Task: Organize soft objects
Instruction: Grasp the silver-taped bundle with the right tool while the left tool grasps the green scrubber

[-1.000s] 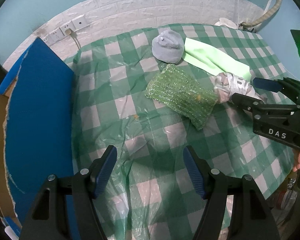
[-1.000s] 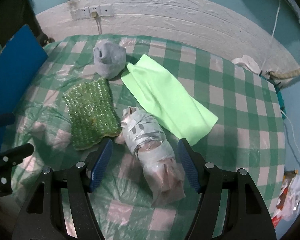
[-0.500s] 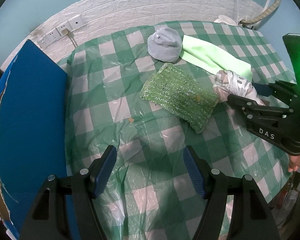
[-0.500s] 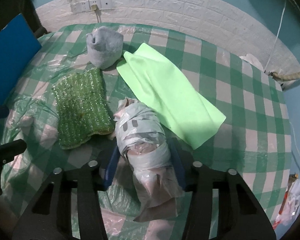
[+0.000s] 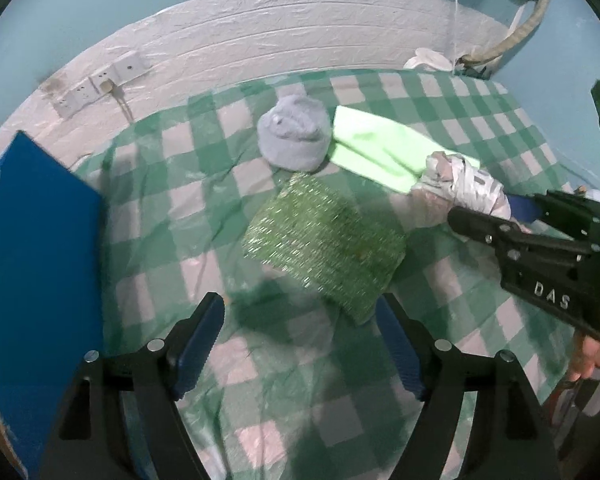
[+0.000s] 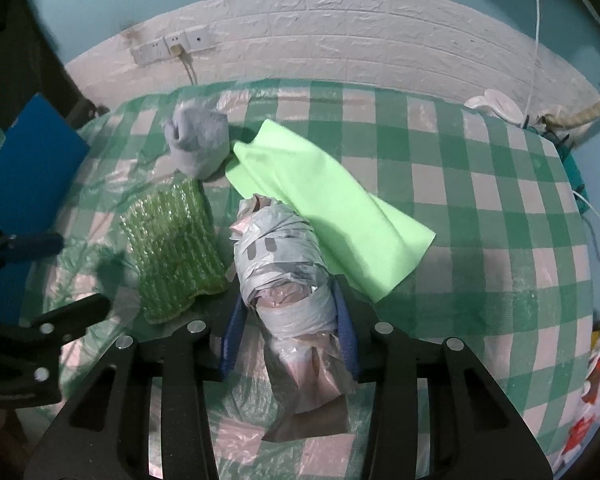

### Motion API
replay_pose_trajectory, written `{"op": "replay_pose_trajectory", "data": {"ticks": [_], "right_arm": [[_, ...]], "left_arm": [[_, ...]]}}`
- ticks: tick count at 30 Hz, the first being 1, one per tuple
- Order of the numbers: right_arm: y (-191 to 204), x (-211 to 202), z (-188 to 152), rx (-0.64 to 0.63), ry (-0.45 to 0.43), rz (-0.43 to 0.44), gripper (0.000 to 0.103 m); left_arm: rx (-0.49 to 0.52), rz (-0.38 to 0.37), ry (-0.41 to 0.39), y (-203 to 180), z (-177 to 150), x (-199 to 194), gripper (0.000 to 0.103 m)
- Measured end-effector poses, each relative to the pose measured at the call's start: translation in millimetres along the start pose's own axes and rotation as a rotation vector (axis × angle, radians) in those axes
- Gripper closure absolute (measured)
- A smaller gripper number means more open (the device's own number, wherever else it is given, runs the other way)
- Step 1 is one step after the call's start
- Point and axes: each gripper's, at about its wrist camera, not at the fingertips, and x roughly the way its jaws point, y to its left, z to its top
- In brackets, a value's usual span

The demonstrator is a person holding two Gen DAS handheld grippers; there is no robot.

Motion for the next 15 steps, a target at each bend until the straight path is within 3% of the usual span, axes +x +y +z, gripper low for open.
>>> {"op": "replay_pose_trajectory", "data": {"ticks": [9,15], "right_arm": [[-6,-3,2,0.035,-0.018,-0.015,0.062],[-14,1,3,0.079,-0.008,-0.007,0.062]], "left_arm": [[0.097,0.037,0.022,-16,15,26,0.024],[0.132,0.015,0.053,-22,19,42,0.024]]}}
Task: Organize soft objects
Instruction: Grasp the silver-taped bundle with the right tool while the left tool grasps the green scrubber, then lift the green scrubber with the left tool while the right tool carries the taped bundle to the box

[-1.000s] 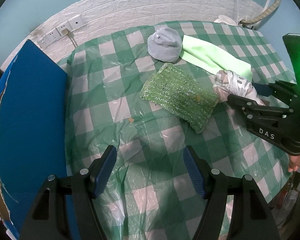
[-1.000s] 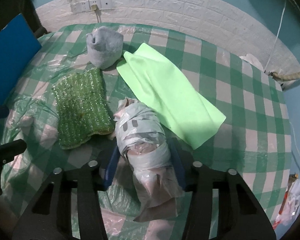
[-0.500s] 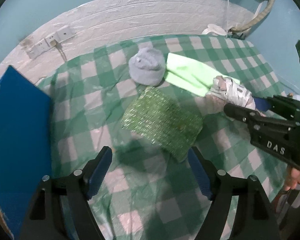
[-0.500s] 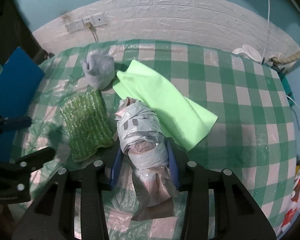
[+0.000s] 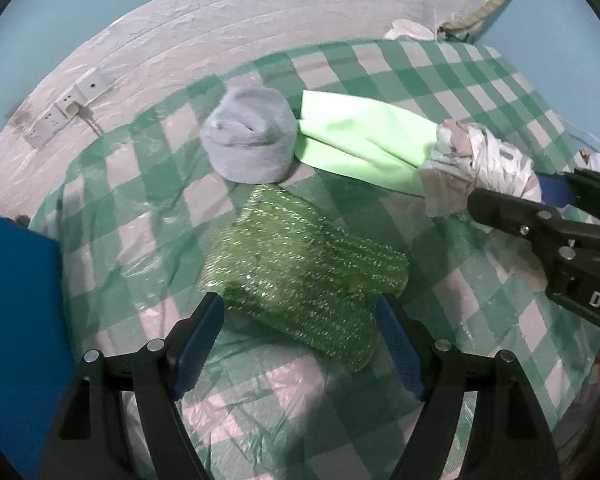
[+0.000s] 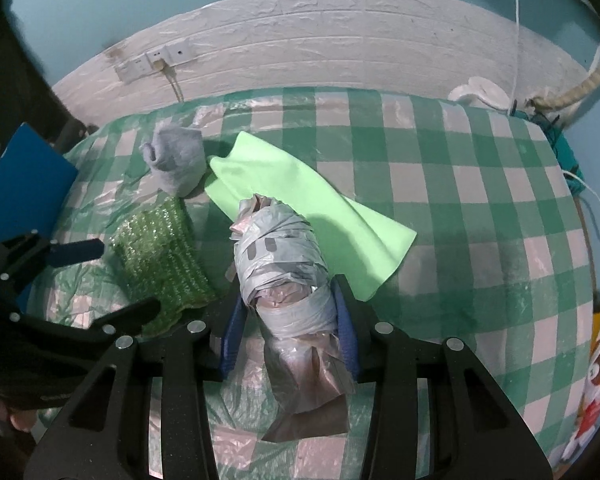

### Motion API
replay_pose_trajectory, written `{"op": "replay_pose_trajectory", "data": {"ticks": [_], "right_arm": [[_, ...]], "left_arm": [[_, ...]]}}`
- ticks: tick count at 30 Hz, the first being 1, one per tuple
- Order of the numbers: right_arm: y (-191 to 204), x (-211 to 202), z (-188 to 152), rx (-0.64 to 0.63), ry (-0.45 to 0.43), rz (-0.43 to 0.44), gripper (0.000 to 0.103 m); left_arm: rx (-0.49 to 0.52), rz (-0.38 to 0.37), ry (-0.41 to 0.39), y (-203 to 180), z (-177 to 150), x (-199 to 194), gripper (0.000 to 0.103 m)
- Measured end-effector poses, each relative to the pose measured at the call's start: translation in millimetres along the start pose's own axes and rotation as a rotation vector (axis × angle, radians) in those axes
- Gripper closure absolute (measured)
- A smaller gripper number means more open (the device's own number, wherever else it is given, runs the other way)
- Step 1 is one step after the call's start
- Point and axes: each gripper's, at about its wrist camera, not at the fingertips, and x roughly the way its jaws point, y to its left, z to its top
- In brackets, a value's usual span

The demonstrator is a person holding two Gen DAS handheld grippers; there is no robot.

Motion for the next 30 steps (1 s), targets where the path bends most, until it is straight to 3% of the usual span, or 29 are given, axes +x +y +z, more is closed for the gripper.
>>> {"op": "replay_pose_trajectory", "data": {"ticks": [4,9,13,16,19,21,23,30], "right_arm": [[-1,2,0,0.002,0.004,0.003,0.062],[-1,5,-1,0.001,0.012,0.006,0.062],[-1,6,-1,0.002,0.013,0.008,0.062],[-1,6,-1,0.0,0.012,0.011,0.062],[1,5,-1,0.0,0.01,0.013,0.062],[3,4,-1,-0.002,0.009,0.013,0.062],[5,2,-1,-0.004,0.006,0.012,0.062],[14,-9,-4,-0.01,-0.011,0.014,0.062]], "left_arm": [[-0.006,-0.015,0.03,0,5,12,0.022],[0.034,0.011,0.009,-8,5,15,0.016],[0.051,0.022,-0.023,-9,-2,14,0.017],[0.068,0.009,-0.049,-13,-7,9,0.03],[0.083,-0.004,-0.051,-15,-10,5,0.05],[0.083,-0.007,-0.046,-18,-10,2,0.073],[0.081,0.002,-0.038,-18,-11,0,0.089],[0.056,0.0,-0.047,-4,-18,-8,0.092]]}}
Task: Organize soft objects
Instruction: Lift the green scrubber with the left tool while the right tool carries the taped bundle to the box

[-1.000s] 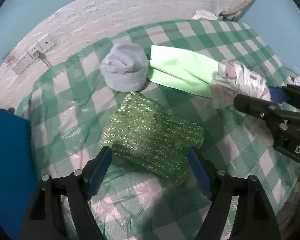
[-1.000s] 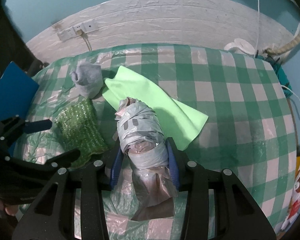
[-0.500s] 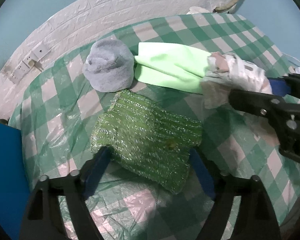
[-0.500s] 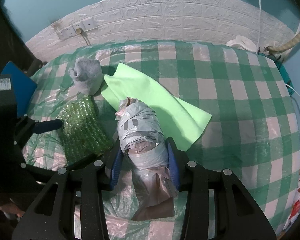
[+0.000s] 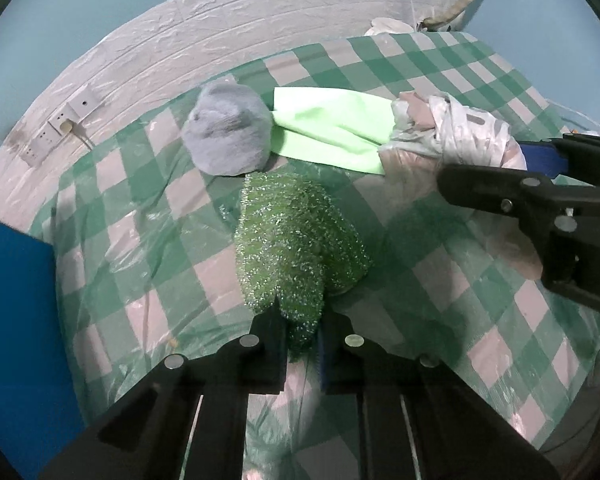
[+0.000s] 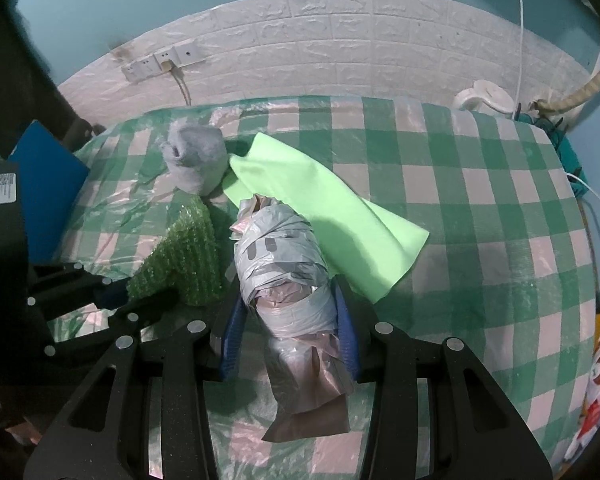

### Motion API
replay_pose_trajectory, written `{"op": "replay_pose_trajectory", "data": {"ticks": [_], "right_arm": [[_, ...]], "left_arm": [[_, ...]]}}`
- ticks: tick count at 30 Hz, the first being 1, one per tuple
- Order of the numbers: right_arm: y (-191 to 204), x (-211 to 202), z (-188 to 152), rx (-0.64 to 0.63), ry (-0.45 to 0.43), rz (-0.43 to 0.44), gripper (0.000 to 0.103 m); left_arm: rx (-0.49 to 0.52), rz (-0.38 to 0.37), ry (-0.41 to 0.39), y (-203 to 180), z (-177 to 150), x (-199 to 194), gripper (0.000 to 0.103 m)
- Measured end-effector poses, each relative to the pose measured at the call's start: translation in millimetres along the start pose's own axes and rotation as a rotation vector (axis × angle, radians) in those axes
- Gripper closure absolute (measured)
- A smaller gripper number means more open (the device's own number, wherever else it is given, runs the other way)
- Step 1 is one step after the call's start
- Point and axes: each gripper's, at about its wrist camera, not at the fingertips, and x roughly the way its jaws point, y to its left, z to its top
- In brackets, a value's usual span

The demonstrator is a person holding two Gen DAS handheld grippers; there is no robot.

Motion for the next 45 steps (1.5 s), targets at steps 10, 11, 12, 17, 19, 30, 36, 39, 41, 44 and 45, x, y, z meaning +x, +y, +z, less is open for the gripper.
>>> {"op": "replay_pose_trajectory", "data": {"ticks": [10,11,12,17,19,30,36,39,41,44,45], "right_arm": [[17,-17,-5,-0.007,-0.015,0.002,0.062],[19,-19,-6,-0.009,-0.016,0.003,0.062],[21,-21,-7,-0.01,-0.019,0.003,0.062],[29,-32,-11,-0.008,-0.028,0.008,0.062],[32,-37,-13,-0.005,-0.031,0.009,0.062],[43,-70,-22,0.004,-0.058,0.008,0.062],[49,-89,-23,0.012,-0.08,0.017,0.062],[53,-96,-22,0.009,-0.084,0.021,0.062],[55,-100,-22,0.01,-0.087,0.022,0.062],[57,-106,-21,0.013,-0.09,0.029,0.062],[59,-108,-21,0.012,-0.093,0.031,0.062]], "left_arm": [[-0.023,0.01,-0.047,2,-12,-32,0.092],[-0.025,0.011,-0.051,4,-14,-36,0.092],[-0.026,0.014,-0.053,4,-15,-38,0.092],[-0.038,0.028,-0.062,5,-24,-55,0.092],[-0.041,0.036,-0.069,6,-26,-60,0.092],[-0.076,0.054,-0.101,12,-41,-99,0.092],[-0.106,0.061,-0.122,20,-52,-120,0.092],[-0.131,0.057,-0.134,27,-57,-129,0.092],[-0.145,0.059,-0.142,31,-60,-135,0.092],[-0.164,0.062,-0.152,37,-67,-144,0.092],[-0.17,0.063,-0.155,39,-68,-146,0.092]]}}
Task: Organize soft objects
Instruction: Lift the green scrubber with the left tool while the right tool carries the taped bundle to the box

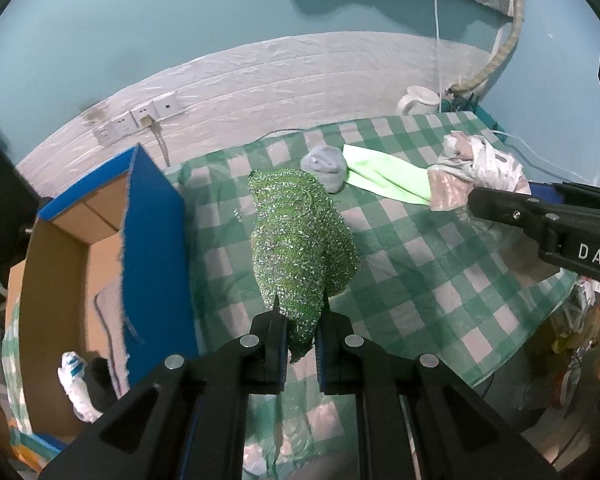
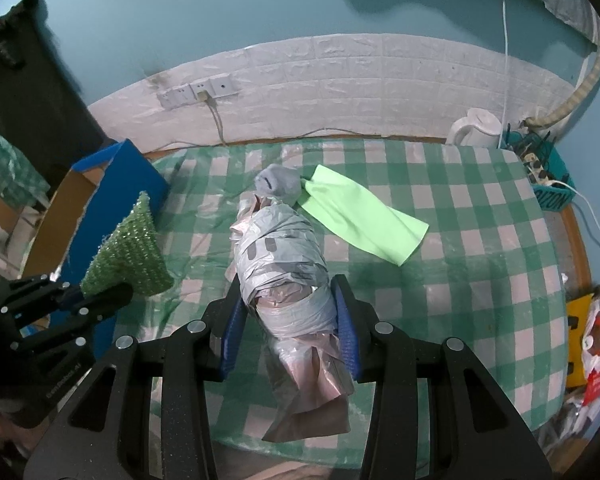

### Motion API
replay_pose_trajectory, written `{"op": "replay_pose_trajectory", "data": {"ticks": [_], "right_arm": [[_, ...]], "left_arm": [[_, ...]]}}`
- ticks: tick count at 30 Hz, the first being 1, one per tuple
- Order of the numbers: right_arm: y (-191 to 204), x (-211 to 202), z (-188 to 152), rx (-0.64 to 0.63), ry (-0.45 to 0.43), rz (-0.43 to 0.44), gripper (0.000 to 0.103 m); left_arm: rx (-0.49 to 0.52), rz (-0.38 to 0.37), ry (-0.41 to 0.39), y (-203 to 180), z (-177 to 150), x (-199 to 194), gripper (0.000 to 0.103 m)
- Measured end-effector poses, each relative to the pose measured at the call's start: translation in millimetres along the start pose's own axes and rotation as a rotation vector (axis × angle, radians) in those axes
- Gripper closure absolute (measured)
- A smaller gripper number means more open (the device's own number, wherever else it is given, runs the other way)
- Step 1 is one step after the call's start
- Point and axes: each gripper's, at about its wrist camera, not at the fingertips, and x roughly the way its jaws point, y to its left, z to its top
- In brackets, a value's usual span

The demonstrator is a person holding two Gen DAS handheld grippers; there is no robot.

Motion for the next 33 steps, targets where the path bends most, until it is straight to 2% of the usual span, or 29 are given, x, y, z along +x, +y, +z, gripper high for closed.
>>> {"op": "replay_pose_trajectory", "data": {"ticks": [14,33], "right_arm": [[20,-16,0,-0.037,-0.021,0.024,0.062],[81,-17,14,-0.124,-0.038,0.052,0.062]], "left_arm": [[-0.062,0.03,-0.031,24,-16,-29,0.092],[-0.112,0.084,-0.081,61,-25,-54,0.092]]}}
